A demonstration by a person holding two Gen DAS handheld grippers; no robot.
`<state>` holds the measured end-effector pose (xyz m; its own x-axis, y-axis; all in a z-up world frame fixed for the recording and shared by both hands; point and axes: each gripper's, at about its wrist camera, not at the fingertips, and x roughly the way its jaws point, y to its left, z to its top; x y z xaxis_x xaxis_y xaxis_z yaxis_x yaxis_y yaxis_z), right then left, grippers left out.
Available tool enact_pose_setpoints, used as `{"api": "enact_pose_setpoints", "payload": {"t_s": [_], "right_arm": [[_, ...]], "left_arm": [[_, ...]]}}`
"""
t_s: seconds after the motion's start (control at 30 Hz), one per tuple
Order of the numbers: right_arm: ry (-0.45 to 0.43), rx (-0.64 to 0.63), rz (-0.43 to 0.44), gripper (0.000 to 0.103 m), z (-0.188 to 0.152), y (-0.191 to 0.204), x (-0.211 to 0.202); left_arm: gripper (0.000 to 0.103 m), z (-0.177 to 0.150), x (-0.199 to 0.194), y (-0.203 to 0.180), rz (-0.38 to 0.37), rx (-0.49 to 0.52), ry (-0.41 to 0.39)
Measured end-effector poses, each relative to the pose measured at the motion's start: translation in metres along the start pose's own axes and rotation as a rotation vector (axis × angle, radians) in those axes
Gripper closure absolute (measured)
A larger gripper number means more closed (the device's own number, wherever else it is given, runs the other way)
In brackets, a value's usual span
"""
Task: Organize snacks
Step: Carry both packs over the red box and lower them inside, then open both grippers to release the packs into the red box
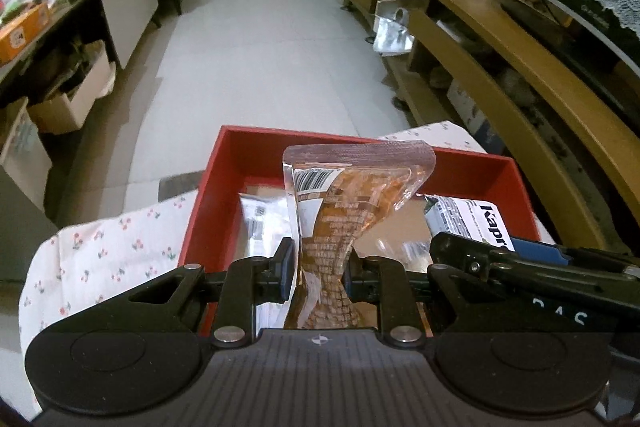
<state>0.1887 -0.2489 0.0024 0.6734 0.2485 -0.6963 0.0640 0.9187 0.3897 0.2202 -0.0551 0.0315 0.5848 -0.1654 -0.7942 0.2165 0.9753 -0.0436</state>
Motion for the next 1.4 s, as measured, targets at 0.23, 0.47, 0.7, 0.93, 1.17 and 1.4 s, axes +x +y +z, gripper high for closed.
{"api": "enact_pose_setpoints", "payload": {"t_s": [0.23, 0.47, 0.7, 0.93, 1.17, 1.4], "right_arm": [[0.043, -0.019, -0.05, 0.039, -0.001, -0.003, 0.031], [0.042, -0.044, -0.075, 0.038, -0.003, -0.004, 0.04], [0.026, -0.063, -0.102, 0.037, -0.002, -0.005, 0.038], [0.014, -0.055, -0.102, 0.031, 0.0, -0.005, 0.032], [0.005, -0.053, -0.112, 0.03, -0.006, -0.004, 0.014], [-0.031, -0.06, -0.107, 0.029, -0.013, -0.001, -0.013]], "left_arm": [[0.075, -0.003, 0.033, 0.005, 0.002, -0.024, 0.057], [0.067, -0.004, 0.041, 0.008, 0.009, -0.042, 0.07], [0.044, -0.004, 0.038, 0.008, 0.036, -0.038, 0.052], [0.037, -0.003, 0.029, 0.008, 0.043, -0.045, 0.042], [0.033, -0.002, 0.014, 0.007, 0.031, -0.063, 0.024], [0.026, -0.001, -0.006, 0.007, 0.02, -0.082, -0.023]]}}
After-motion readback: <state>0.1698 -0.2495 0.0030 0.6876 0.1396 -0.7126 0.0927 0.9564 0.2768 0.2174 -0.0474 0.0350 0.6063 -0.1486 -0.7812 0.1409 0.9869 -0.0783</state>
